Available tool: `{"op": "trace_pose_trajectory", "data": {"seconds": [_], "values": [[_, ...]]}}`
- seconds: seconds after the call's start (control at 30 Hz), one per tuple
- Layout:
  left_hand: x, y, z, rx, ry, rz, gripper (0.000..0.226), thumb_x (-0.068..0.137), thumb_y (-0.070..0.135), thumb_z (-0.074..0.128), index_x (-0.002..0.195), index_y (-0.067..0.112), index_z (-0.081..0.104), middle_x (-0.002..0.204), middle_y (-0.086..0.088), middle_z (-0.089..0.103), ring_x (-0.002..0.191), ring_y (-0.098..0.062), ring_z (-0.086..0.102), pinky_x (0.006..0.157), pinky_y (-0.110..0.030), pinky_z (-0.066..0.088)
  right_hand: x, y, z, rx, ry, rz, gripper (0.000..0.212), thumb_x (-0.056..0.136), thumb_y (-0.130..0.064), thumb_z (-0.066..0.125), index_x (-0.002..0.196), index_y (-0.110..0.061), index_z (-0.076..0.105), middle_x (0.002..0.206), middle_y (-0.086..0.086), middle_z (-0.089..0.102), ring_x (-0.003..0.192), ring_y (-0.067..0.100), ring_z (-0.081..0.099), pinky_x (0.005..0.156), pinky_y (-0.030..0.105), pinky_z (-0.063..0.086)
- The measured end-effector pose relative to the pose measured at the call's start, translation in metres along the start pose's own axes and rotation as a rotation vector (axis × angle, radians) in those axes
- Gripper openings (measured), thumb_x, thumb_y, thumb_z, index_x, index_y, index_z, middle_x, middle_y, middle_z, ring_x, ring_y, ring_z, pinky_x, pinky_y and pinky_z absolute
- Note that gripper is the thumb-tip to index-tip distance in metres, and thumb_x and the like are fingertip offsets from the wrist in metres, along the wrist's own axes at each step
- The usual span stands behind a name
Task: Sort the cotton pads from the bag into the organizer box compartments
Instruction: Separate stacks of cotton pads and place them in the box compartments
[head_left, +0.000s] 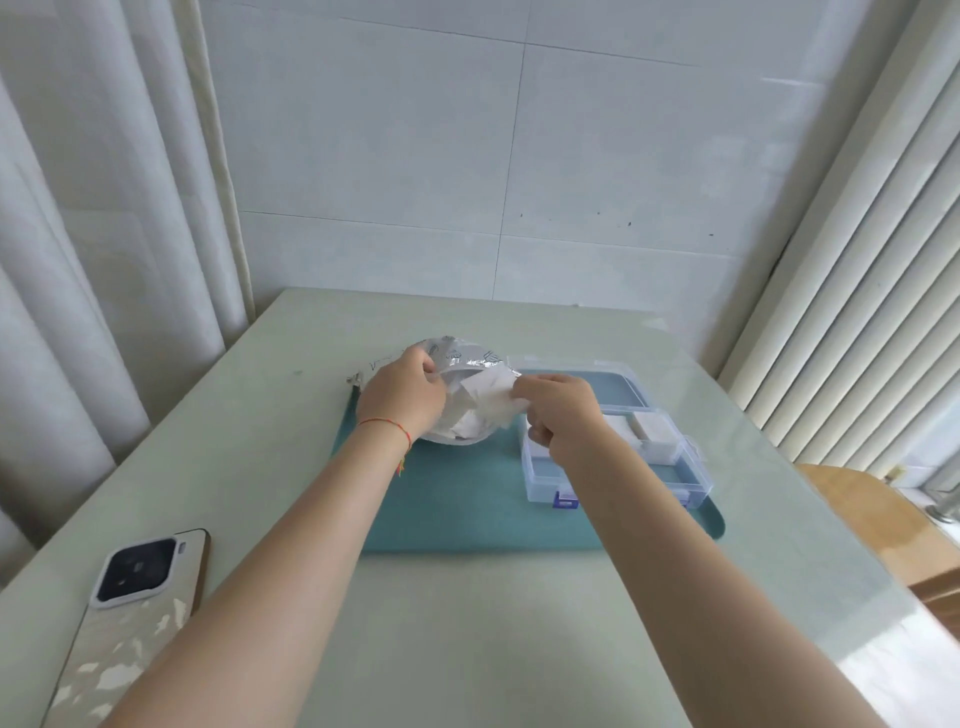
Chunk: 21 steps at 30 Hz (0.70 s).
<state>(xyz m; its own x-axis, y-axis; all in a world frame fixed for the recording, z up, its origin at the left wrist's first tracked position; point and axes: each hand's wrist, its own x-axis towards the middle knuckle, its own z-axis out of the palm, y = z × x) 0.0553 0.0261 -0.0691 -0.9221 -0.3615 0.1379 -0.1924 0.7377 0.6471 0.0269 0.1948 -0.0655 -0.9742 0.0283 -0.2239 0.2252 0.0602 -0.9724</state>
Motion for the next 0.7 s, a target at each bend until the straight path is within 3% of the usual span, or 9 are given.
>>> {"op": "trace_pose_trajectory", "data": {"seconds": [0.07,0.13,0.27,0.4,0.5,0.6,0.7], "values": [[-0.006,0.003,0.001,0.028,-0.089,0.002,0.038,0.092,0.033,0.051,0.128,0.021,0.051,0.119,-0.002,0.058,0.11,-0.026,0.053,0.088,-0.032,0.043,-0.006,0.001,-0.015,-0.02,-0.062,0.001,0.018,0.081,0.0,0.06,0.068,-0.013,0.063,0.056,0.0,0.035,0.047,0.015,0.027,0.043,0.02,0.025],[-0.014,0.01,0.003,-0.004,-0.081,0.027,0.04,0.09,0.031,0.05,0.128,0.021,0.052,0.12,-0.001,0.056,0.11,-0.023,0.053,0.091,-0.032,0.043,-0.011,0.003,-0.028,-0.036,-0.122,-0.006,0.019,0.082,0.0,0.059,0.073,-0.013,0.07,0.056,-0.001,0.035,0.045,0.014,0.027,0.042,0.02,0.025],[-0.035,0.026,0.003,-0.311,0.063,0.085,0.02,0.093,0.023,0.051,0.105,0.018,0.066,0.1,0.008,0.063,0.086,-0.011,0.059,0.071,-0.019,0.041,-0.015,0.004,-0.048,-0.044,-0.211,-0.049,0.019,0.084,0.002,0.058,0.086,-0.01,0.073,0.055,-0.002,0.037,0.046,0.013,0.027,0.042,0.021,0.025],[-0.044,0.038,0.007,-0.434,0.031,0.104,0.016,0.093,0.028,0.055,0.097,0.02,0.069,0.092,0.013,0.066,0.081,0.001,0.057,0.066,-0.013,0.039,-0.017,-0.004,-0.065,0.024,-0.341,-0.09,0.018,0.089,0.002,0.054,0.093,-0.006,0.069,0.054,-0.004,0.038,0.043,0.011,0.024,0.042,0.02,0.021],[-0.047,0.046,0.011,-0.531,0.05,0.114,0.018,0.094,0.034,0.058,0.091,0.02,0.069,0.085,0.013,0.063,0.077,-0.002,0.054,0.064,-0.01,0.04,-0.012,-0.009,-0.074,0.067,-0.401,-0.117,0.018,0.089,0.002,0.053,0.094,-0.006,0.069,0.061,0.001,0.036,0.044,0.011,0.022,0.043,0.02,0.02],[-0.049,0.058,0.012,-0.813,-0.136,0.062,0.025,0.091,0.048,0.06,0.083,0.026,0.07,0.081,0.002,0.059,0.075,-0.016,0.051,0.061,-0.024,0.036,-0.002,-0.012,-0.081,0.096,-0.413,-0.135,0.017,0.09,0.002,0.053,0.096,-0.004,0.068,0.061,0.001,0.037,0.042,0.01,0.023,0.042,0.02,0.021],[-0.051,0.067,0.017,-1.001,-0.375,-0.043,0.024,0.094,0.039,0.06,0.09,0.018,0.07,0.075,-0.001,0.067,0.065,-0.016,0.063,0.054,-0.022,0.047,0.005,-0.013,-0.084,0.07,-0.373,-0.163,0.016,0.09,0.003,0.055,0.102,0.001,0.066,0.05,-0.005,0.042,0.04,0.009,0.027,0.041,0.019,0.023]]}}
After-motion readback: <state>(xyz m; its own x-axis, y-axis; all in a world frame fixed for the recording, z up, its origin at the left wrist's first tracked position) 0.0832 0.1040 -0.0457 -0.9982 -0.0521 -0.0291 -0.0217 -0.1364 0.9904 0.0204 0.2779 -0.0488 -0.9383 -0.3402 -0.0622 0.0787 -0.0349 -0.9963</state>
